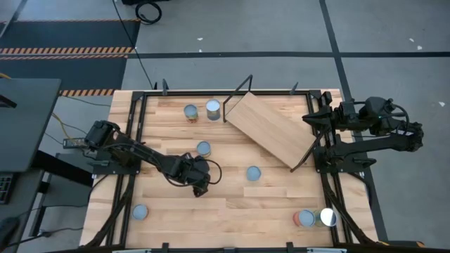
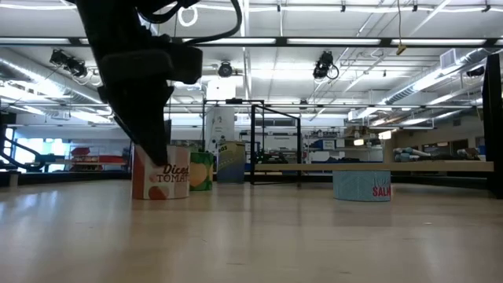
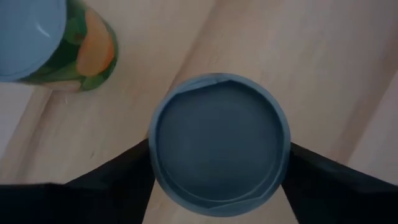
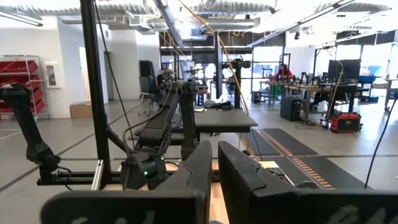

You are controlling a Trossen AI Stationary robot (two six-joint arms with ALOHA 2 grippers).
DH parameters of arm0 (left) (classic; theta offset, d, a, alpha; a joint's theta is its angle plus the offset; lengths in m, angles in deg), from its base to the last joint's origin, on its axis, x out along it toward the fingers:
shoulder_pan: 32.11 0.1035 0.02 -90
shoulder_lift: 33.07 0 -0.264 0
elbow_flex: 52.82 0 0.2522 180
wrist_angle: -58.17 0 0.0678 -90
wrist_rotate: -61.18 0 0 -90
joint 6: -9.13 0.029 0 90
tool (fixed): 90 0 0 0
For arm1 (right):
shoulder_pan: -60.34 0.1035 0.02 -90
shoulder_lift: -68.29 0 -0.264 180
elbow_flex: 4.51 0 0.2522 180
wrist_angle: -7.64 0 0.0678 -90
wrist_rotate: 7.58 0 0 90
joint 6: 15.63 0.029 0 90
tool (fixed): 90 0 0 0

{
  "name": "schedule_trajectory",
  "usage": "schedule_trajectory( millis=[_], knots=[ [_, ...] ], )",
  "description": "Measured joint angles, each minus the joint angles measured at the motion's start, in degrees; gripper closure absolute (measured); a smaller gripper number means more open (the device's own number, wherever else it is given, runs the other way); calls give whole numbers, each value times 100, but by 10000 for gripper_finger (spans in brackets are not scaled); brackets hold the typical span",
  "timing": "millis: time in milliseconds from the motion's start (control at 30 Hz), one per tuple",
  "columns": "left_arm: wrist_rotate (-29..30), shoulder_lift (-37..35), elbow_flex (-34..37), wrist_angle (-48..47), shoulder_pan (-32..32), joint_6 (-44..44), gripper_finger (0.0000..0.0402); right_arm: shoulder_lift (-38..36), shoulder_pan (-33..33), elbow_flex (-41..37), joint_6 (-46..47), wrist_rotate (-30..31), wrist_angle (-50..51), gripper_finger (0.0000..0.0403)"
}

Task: Pick and place cans onto a shelf
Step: Put the canned diced tomatoes on the shelf

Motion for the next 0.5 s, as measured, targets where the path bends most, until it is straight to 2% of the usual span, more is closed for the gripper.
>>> schedule_trajectory(
  millis=[67, 233, 367, 500],
  knots=[
    [3, -2, 0, 44, 0, 160, 122, -2, 0, 0, -1, 1, 0, 368],
    [-23, -52, -174, 179, 12, 1079, 122, 0, 2, 0, 0, 0, -132, 368],
    [-114, -74, -721, 186, 280, 2392, 122, -1, 2, 0, 89, 0, -378, 368],
    [-542, -83, -1394, 200, 875, 3884, 122, -2, 1, 0, 135, 0, -817, 368]
  ],
)
